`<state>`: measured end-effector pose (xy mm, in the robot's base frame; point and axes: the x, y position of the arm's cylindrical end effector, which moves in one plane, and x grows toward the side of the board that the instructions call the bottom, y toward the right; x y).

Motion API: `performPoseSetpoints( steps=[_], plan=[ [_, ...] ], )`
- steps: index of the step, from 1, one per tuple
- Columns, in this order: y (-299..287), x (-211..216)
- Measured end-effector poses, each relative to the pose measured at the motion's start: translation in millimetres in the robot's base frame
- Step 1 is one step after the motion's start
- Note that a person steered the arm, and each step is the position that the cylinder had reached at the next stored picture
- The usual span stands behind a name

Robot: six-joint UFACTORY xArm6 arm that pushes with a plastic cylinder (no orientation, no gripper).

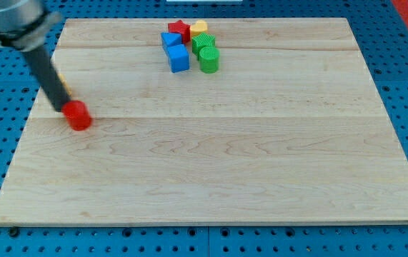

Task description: Push the red circle to the center right of the board

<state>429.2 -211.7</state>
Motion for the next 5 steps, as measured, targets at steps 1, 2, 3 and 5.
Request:
performPoseSetpoints(
  steps=[1, 2, 3, 5],
  plan=[
    [-30.6, 34.2],
    [42.8, 18.7],
    [123.7, -12.6],
    [302.6, -20.1]
  ],
)
